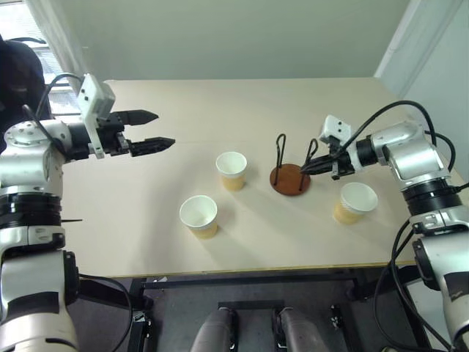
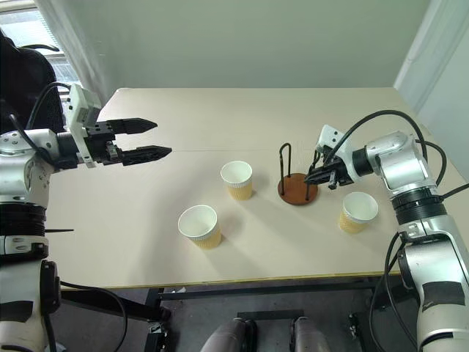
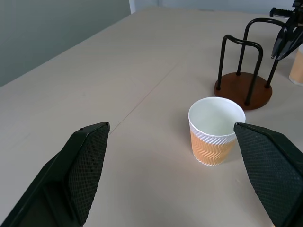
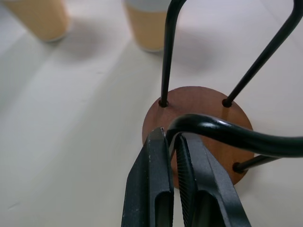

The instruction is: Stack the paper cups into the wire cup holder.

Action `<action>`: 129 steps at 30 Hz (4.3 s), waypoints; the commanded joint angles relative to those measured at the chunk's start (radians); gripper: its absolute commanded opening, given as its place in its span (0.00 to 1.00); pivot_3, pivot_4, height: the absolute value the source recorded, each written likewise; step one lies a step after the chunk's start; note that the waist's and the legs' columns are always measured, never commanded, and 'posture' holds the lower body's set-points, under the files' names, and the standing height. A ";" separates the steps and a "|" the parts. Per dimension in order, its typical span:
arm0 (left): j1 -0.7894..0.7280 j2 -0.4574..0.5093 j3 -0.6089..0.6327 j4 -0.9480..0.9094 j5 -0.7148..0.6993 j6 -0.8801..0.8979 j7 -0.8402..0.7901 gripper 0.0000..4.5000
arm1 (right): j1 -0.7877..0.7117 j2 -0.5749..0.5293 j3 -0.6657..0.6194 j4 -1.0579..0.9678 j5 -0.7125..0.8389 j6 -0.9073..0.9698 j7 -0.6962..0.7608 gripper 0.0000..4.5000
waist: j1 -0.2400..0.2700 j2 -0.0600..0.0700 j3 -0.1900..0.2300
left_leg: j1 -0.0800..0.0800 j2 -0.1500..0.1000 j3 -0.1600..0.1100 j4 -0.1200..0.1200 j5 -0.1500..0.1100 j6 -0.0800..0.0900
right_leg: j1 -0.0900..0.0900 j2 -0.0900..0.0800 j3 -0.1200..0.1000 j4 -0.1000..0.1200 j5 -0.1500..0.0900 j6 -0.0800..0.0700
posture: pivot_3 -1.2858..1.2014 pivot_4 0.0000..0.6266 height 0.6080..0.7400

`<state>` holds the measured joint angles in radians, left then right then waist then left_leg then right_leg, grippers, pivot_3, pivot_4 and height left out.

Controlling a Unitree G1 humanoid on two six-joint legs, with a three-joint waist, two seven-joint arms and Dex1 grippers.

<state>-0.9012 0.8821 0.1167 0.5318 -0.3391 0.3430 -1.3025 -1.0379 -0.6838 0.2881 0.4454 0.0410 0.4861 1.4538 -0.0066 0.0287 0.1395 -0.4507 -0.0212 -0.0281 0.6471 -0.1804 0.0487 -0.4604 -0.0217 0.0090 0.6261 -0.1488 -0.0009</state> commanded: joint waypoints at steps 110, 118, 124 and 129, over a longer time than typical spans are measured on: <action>-0.149 -0.070 -0.369 0.007 -0.061 -0.100 -0.312 1.00 | 0.401 -0.490 -0.037 -0.524 -0.070 -0.244 0.064 0.96 | 0.008 -0.001 0.000 | -0.003 -0.001 -0.003 0.011 0.002 0.009 | 0.008 0.000 -0.001 -0.001 0.002 0.015 | 0.52 0.24 1.00; -0.137 -0.061 -0.367 -0.001 -0.057 -0.107 -0.312 1.00 | 0.383 -0.449 -0.015 -0.491 -0.096 -0.283 0.071 0.41 | 0.009 -0.001 0.000 | -0.004 -0.002 -0.003 0.016 -0.001 0.010 | 0.009 0.000 -0.001 -0.002 0.003 0.014 | 0.52 0.24 1.00; -0.136 -0.048 -0.367 0.008 -0.053 -0.115 -0.312 1.00 | 0.358 -0.445 -0.011 -0.444 -0.105 -0.327 0.096 0.00 | 0.009 -0.001 0.000 | -0.004 -0.002 -0.004 0.016 -0.003 0.009 | 0.009 0.000 -0.001 -0.002 0.002 0.014 | 0.52 0.24 1.00; -0.134 -0.043 -0.365 0.010 -0.051 -0.116 -0.312 1.00 | 0.336 -0.451 -0.011 -0.426 -0.109 -0.346 0.130 0.00 | 0.008 -0.001 0.000 | -0.004 -0.002 -0.004 0.016 -0.005 0.008 | 0.009 0.000 -0.001 -0.003 0.002 0.014 | 0.52 0.24 1.00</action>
<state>-1.0345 0.8217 -0.2828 0.5539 -0.3877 0.2405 -1.5800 -0.6755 -1.1213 0.2913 0.0260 -0.0654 0.1565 1.5661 0.0019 0.0274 0.1393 -0.4545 -0.0229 -0.0318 0.6630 -0.1852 0.0564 -0.4518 -0.0220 0.0084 0.6233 -0.1470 0.0126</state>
